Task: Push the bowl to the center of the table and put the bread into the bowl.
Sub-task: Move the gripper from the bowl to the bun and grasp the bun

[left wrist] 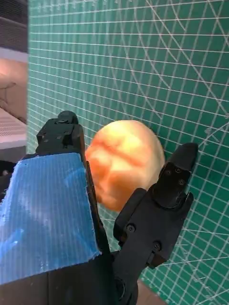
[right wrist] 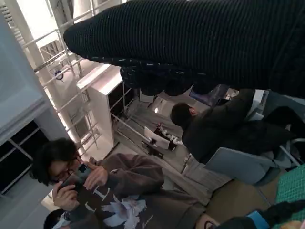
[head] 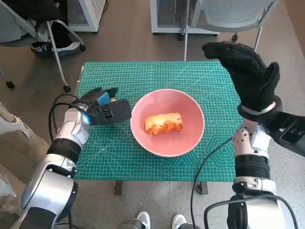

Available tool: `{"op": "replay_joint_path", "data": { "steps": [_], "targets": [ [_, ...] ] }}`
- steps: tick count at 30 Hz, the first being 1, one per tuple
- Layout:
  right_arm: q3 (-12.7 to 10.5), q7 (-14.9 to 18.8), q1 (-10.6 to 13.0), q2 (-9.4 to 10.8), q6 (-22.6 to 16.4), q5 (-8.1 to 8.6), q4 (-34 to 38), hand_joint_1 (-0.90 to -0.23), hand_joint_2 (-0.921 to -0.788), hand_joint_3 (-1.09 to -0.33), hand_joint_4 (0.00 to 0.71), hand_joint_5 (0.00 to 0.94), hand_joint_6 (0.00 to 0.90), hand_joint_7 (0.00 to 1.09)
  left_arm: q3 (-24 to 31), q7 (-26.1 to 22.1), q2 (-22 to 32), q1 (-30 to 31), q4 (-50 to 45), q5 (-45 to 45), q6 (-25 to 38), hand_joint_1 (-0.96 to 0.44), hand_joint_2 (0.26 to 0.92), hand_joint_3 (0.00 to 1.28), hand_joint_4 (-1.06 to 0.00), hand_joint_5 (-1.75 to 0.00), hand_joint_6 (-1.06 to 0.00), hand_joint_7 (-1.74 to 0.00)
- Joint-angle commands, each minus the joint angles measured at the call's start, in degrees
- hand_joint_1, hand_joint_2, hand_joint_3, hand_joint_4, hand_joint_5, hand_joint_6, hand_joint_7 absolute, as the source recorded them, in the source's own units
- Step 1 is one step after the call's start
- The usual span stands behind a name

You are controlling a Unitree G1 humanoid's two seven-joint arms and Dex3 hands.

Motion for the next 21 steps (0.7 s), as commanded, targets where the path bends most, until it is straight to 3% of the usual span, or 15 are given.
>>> {"op": "replay_joint_path", "data": {
  "steps": [1,4,9,10,11,12,15,21],
  "targets": [
    [-0.14,0.05,1.23,-0.37,0.28,-0.27,0.01,-0.648,-0.921,-0.725,0.191,0.003,-0.001,0.53,-0.18,-0.26,-0.17,-1.38,0.99,-0.16,0.51,-0.33,0.793,0.0,-0.11,-0.03,-0.3,-0.06],
    [-0.09,0.0,1.33,-0.24,0.27,-0.28,-0.13,-0.648,-0.921,-0.725,0.191,0.003,-0.001,0.53,-0.32,-0.22,-0.25,-1.27,1.22,-0.07,0.74,-0.28,0.793,0.0,-0.16,-0.04,-0.35,-0.07],
    [0.03,-0.14,1.61,-0.1,0.54,-0.25,-0.62,-0.648,-0.921,-0.725,0.191,0.003,-0.001,0.53,-1.03,-0.83,-0.52,-1.17,1.5,0.55,2.79,-0.14,0.829,0.01,-0.39,-0.1,-0.51,-0.14],
    [0.04,-0.17,1.66,-0.09,0.57,-0.25,-0.73,-0.648,-0.921,-0.724,0.191,0.002,-0.001,0.53,-1.17,-1.07,-0.6,-1.23,1.65,0.62,3.47,0.04,0.862,0.05,-0.47,-0.53,-0.56,-0.29],
    [0.07,-0.19,1.77,-0.09,0.64,-0.24,-0.91,-0.648,-0.921,-0.724,0.191,0.002,-0.001,0.53,-1.38,-1.31,-0.68,-1.29,1.81,0.74,4.16,0.15,0.883,0.09,-0.52,-0.81,-0.57,-0.44],
    [0.08,-0.21,1.85,-0.08,0.69,-0.23,-1.04,-0.648,-0.921,-0.723,0.191,0.002,-0.001,0.53,-1.53,-1.47,-0.73,-1.33,1.9,0.8,4.61,0.1,0.897,0.1,-0.55,-1.02,-0.58,-0.66],
    [0.09,-0.17,1.97,-0.1,0.8,-0.16,-1.2,-0.649,-0.921,-0.722,0.191,0.002,-0.001,0.53,-2.0,-1.67,-0.82,-1.44,2.03,0.99,5.31,0.03,0.904,0.12,-0.6,-1.27,-0.62,-0.89],
    [0.06,-0.07,1.93,-0.04,0.92,-0.09,-1.03,-0.649,-0.921,-0.721,0.191,0.002,-0.001,0.53,-2.76,-2.42,-0.82,-1.78,2.08,1.1,6.33,0.0,0.89,0.14,-0.62,-1.38,-0.69,-0.95]
  ]
}}
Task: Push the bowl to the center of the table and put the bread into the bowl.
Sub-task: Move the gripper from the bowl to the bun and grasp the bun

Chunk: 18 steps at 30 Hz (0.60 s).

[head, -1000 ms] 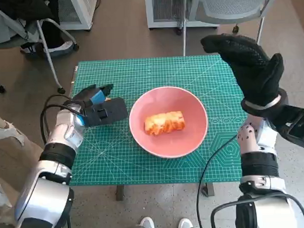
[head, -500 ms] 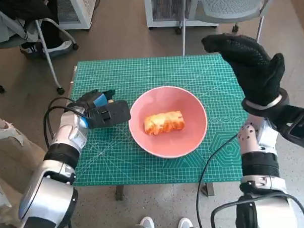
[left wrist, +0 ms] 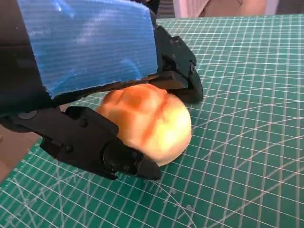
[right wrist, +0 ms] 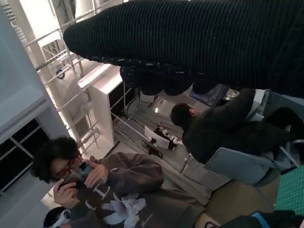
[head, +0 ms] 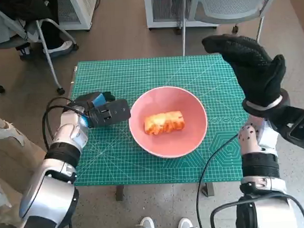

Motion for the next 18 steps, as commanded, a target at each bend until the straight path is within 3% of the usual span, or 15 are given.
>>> {"op": "replay_joint_path", "data": {
  "steps": [1,18],
  "targets": [
    [0.01,-0.02,1.42,0.0,0.76,-0.15,0.23,-0.649,-0.921,-0.721,0.191,0.002,-0.001,0.53,-0.75,-1.47,-0.4,-0.37,0.96,0.42,1.04,0.0,0.89,0.14,-0.62,-1.39,-0.69,-0.95],
    [0.32,-0.18,1.8,0.5,1.05,-0.3,-0.57,-0.648,-0.921,-0.724,0.191,0.001,-0.001,0.53,-0.49,-1.62,0.6,0.02,0.28,-0.3,0.24,0.0,0.89,0.16,-0.56,-1.47,-0.72,-0.91]
  ]
}}
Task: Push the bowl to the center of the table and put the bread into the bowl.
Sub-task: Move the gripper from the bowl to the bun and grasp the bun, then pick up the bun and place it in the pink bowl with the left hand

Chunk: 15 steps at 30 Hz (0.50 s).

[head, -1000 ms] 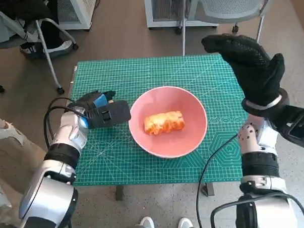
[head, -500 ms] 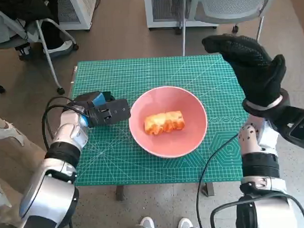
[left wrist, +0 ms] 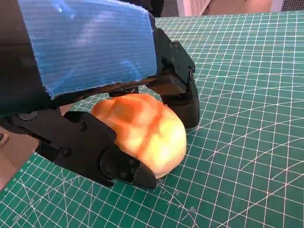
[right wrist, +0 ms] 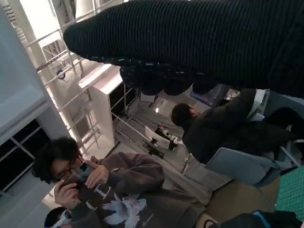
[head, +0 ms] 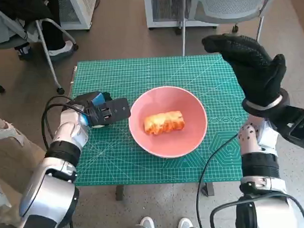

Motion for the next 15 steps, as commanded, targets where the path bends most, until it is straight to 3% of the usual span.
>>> {"op": "replay_joint_path", "data": {
  "steps": [1,15],
  "targets": [
    [0.25,-0.15,1.82,0.13,0.76,-0.28,-0.34,-0.65,-0.921,-0.724,0.19,0.001,-0.001,0.53,0.07,-0.87,0.64,0.26,0.23,-0.24,-0.45,0.0,0.889,0.16,-0.56,-1.47,-0.71,-0.92],
    [0.47,-0.13,2.43,0.3,1.24,-0.18,-1.51,-0.657,-0.921,-0.725,0.189,0.001,-0.001,0.53,-0.04,-0.49,1.21,0.03,-0.36,-0.04,-0.86,0.0,0.889,0.16,-0.56,-1.46,-0.7,-0.94]
  ]
}}
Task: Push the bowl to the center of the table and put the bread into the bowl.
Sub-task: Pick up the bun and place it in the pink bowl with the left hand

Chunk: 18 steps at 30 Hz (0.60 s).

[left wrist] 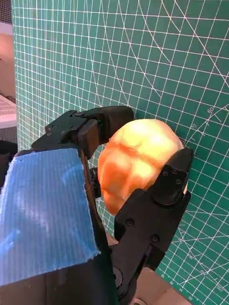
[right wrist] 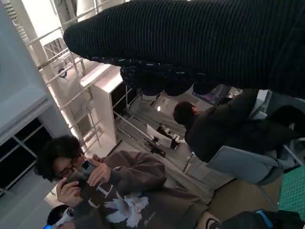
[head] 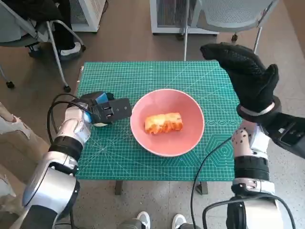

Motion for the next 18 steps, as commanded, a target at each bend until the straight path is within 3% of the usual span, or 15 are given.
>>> {"op": "replay_joint_path", "data": {
  "steps": [1,18],
  "targets": [
    [0.28,-0.11,1.99,0.17,0.83,-0.17,-0.49,-0.658,-0.921,-0.725,0.189,0.0,-0.001,0.53,-0.17,-0.38,0.99,-0.06,-0.44,0.14,-0.32,0.0,0.89,0.16,-0.56,-1.47,-0.71,-0.93],
    [0.3,0.2,2.12,0.15,1.62,0.11,-1.02,-0.656,-0.921,-0.724,0.189,0.0,-0.001,0.53,-0.09,-0.62,2.94,-0.6,-3.97,0.35,-1.21,0.0,0.899,0.14,-0.6,-1.41,-0.66,-0.99]
  ]
}}
